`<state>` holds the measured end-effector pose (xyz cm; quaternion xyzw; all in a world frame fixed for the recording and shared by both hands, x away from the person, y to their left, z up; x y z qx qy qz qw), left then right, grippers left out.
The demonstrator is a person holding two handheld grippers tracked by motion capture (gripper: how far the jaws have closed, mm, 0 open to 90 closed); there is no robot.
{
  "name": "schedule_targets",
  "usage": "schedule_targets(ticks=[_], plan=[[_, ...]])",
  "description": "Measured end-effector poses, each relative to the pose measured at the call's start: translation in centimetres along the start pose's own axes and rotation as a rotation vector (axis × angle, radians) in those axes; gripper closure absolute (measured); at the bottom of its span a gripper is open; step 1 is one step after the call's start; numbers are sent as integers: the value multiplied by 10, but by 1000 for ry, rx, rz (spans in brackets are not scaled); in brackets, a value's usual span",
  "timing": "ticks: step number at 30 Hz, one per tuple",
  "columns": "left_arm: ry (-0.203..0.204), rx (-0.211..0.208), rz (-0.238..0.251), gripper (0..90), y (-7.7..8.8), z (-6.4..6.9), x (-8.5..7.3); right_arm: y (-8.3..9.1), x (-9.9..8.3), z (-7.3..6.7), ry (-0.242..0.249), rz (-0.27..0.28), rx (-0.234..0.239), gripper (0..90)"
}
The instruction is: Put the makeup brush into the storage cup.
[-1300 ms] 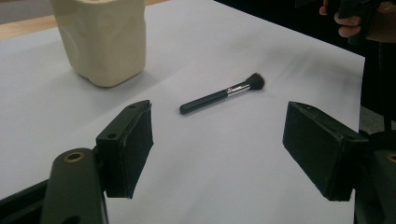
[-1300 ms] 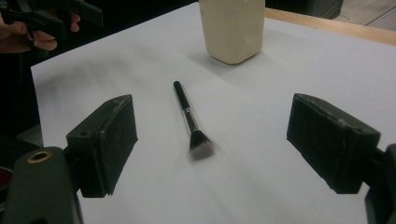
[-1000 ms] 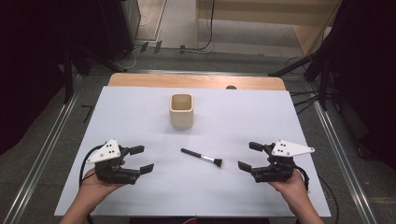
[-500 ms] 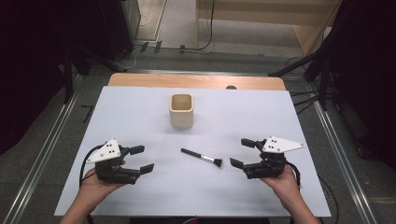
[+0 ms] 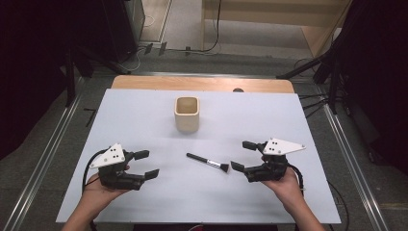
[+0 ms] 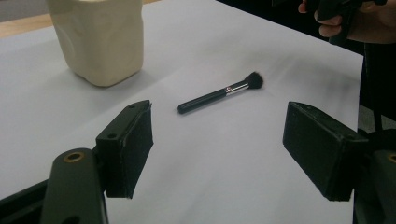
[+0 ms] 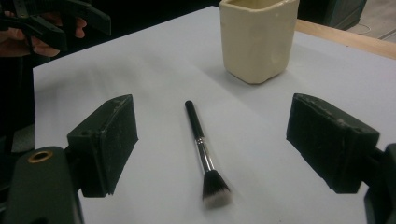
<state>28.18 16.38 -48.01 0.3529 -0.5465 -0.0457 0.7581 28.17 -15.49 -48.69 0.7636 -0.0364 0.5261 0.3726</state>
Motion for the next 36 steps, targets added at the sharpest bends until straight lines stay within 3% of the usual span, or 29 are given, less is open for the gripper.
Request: schedule_targets(ticks=[19, 36], plan=[[-1, -2, -1, 248, 0, 0, 0, -20, 12, -7, 29, 3, 17, 176], [-2, -4, -3, 248, -1, 0, 0, -52, 31, -15, 52, 5, 40, 182]])
Point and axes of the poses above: each handheld gripper's, and its own axes: y roughly backward along the jaws, x roughly out of its top, z roughly to its right, the point moved 8 cm from there along -y, roughly forward along the jaws, and after that the axes turned 9 degrees about -z, right-handed, at the moved point
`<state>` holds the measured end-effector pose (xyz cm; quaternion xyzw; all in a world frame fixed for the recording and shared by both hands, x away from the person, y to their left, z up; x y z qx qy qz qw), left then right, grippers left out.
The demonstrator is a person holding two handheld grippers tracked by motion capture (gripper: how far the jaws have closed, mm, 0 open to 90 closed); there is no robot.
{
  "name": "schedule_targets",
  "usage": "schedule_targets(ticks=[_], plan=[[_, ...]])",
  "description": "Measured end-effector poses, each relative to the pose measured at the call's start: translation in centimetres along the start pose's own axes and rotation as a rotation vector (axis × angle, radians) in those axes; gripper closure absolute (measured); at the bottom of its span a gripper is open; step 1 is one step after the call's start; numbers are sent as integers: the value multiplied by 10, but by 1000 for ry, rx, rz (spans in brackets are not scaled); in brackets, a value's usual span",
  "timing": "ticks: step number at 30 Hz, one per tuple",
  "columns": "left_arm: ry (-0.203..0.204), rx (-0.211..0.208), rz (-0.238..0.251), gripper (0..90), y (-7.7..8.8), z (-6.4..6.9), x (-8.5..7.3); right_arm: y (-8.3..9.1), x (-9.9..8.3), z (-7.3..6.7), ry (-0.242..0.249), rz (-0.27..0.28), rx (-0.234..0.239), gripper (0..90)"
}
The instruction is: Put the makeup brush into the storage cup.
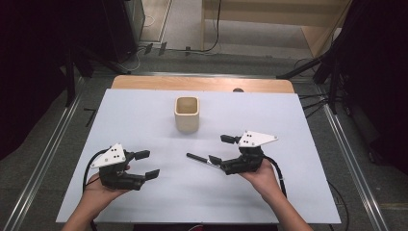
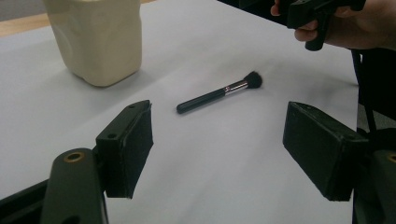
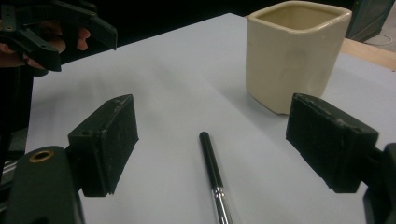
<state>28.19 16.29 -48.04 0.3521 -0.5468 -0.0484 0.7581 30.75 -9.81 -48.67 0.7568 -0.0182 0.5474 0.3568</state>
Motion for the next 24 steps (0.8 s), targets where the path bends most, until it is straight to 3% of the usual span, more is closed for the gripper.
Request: schedule_targets(ticks=[8, 16, 19, 21, 24], plan=[[5, 5, 4, 248, 1, -1, 0, -21, 10, -3, -9, -24, 32, 187], [4, -2, -1, 248, 1, 0, -1, -25, 7, 0, -5, -184, 39, 184], [4, -2, -5, 248, 0, 0, -1, -28, 6, 2, 9, -281, 33, 183], [4, 0, -8, 248, 0, -1, -2, -30, 4, 3, 19, -378, 27, 182], [5, 1, -5, 247, 0, -1, -2, -32, 6, 2, 34, -441, 29, 182]])
Point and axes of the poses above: each handheld gripper's, and its own axes: y roughly backward along the jaws, x roughly out of its top, z roughly to its right, the point moved 8 cm from there along -y, roughly forward along the jaws, and after that the axes turned 9 degrees about -z, right-handed, at the moved point
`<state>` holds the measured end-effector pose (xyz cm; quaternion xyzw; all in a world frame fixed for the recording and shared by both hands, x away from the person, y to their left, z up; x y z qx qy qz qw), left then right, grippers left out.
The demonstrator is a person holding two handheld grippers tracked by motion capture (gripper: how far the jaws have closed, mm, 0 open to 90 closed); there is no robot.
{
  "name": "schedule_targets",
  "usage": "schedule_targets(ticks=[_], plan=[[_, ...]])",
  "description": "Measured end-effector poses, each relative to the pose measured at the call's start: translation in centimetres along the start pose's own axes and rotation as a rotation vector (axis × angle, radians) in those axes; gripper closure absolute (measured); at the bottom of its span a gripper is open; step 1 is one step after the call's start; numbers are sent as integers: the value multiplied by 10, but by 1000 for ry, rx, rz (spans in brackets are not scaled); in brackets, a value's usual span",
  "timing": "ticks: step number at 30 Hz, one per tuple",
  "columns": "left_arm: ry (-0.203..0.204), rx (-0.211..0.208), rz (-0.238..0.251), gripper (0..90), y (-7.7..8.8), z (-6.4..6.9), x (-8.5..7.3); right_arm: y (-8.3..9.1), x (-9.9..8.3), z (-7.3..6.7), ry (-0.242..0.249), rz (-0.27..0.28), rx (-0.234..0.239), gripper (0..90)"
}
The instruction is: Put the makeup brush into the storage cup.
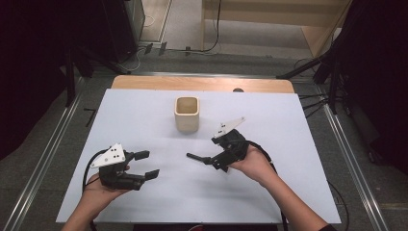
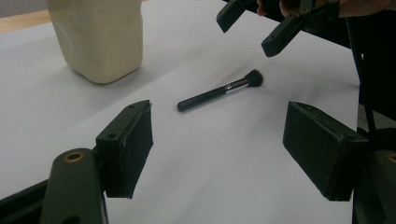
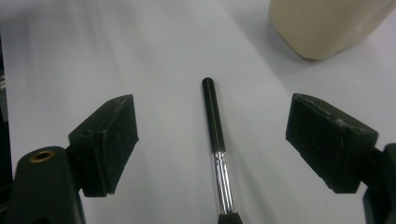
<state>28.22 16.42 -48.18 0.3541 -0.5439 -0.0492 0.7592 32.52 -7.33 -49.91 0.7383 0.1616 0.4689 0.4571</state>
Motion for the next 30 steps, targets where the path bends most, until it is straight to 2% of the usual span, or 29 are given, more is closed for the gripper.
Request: schedule_targets(ticks=[6, 14, 19, 26, 30], plan=[[0, 1, -3, 247, 0, 0, 0, -4, 2, -1, 51, -114, 1, 182], [-1, 2, -7, 248, 0, 0, -1, -9, -2, 1, 78, -252, 2, 179], [3, 11, -18, 248, -2, -1, -2, -10, -4, 3, 87, -316, -14, 189], [2, 11, -21, 248, -2, -2, -2, -9, -5, 3, 136, -421, -31, 214], [3, 9, -20, 248, -2, -1, -2, -10, -6, 4, 156, -451, -34, 218]])
Point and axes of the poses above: each handheld gripper's, and its own axes: y roughly backward along the jaws, x roughly out of its top, z roughly to its right, the point moved 8 cm from there along -y, roughly forward along the jaws, and after that the axes turned 9 degrees about -z, right-handed, at the moved point
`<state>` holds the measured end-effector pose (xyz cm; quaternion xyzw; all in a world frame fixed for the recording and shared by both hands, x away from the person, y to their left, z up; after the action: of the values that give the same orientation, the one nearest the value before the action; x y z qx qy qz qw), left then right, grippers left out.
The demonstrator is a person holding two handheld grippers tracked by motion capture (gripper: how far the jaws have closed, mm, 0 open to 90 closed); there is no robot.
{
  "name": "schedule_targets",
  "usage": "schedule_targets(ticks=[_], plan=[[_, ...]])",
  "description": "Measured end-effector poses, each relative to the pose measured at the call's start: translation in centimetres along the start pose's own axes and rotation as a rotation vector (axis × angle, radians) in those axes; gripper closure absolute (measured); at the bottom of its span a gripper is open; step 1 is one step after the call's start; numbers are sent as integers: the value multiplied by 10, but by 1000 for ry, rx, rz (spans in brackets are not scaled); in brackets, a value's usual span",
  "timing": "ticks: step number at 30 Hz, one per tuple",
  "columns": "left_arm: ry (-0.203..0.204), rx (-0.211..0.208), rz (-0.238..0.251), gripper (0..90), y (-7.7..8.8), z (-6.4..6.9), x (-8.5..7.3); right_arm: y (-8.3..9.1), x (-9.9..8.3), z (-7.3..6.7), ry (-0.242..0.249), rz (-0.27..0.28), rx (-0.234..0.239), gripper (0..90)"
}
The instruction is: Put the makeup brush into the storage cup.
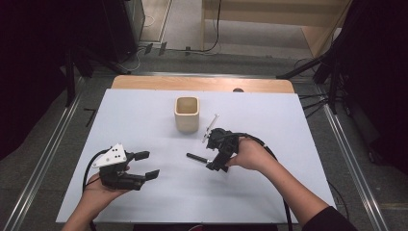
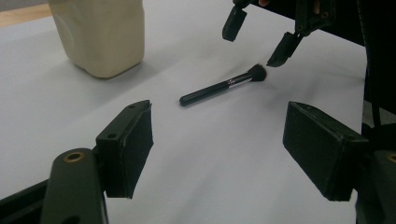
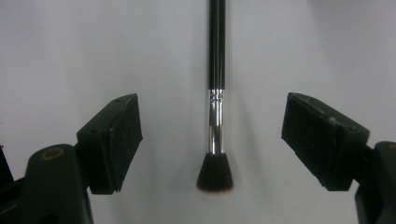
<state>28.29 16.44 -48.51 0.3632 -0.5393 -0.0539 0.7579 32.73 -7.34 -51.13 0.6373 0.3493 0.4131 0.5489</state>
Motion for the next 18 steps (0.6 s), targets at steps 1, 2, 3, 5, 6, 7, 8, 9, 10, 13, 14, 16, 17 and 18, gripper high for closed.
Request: schedule_targets(ticks=[1, 2, 3, 5, 6, 7, 8, 9, 10, 13, 14, 16, 17, 18], plan=[[-1, 0, -1, 248, 0, 0, 0, -1, 0, 0, -3, -10, -1, 219], [-1, 0, -2, 248, 0, 0, 0, -2, -1, 0, -1, -16, -1, 219], [-1, -1, -2, 248, 0, 0, 0, -4, -1, 1, 4, -18, -5, 222], [-1, -1, -1, 248, 1, 0, 0, -6, -2, 1, 2, -24, -4, 230], [-1, -1, 0, 248, 0, 0, 0, -7, -2, 2, 7, -21, -7, 234], [-1, 0, 0, 248, 0, 0, 0, -9, -2, 2, 4, -18, -8, 237], [-2, -1, -1, 248, 0, 0, 0, -10, -2, 2, 3, -10, -9, 246], [-1, -1, -1, 248, 0, 0, 0, -12, -2, 2, 1, -5, -9, 251], [-1, -1, -1, 248, 0, 0, 0, -13, -3, 2, -6, -8, -10, 252], [-1, -1, -1, 248, 0, 0, 0, -18, -4, 2, -4, -16, -8, 258], [-2, -1, -1, 248, 0, 0, 0, -19, -5, 2, -9, -19, -7, 259], [-3, -1, -2, 248, 0, 0, 0, -21, -5, 3, -14, -18, -6, 260], [-1, -1, -1, 248, 0, 0, 0, -22, -5, 3, -14, -24, -7, 260], [-1, -1, 0, 248, 0, 0, 0, -23, -5, 3, -13, -22, -8, 260]])
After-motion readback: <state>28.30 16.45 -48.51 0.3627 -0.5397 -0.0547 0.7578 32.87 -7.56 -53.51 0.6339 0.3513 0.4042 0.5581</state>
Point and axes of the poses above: each handheld gripper's, and its own axes: y roughly backward along the jaws, x roughly out of its top, z roughly to its right, the point moved 8 cm from there along -y, roughly forward along the jaws, and after that the axes turned 9 degrees about -z, right-handed, at the moved point
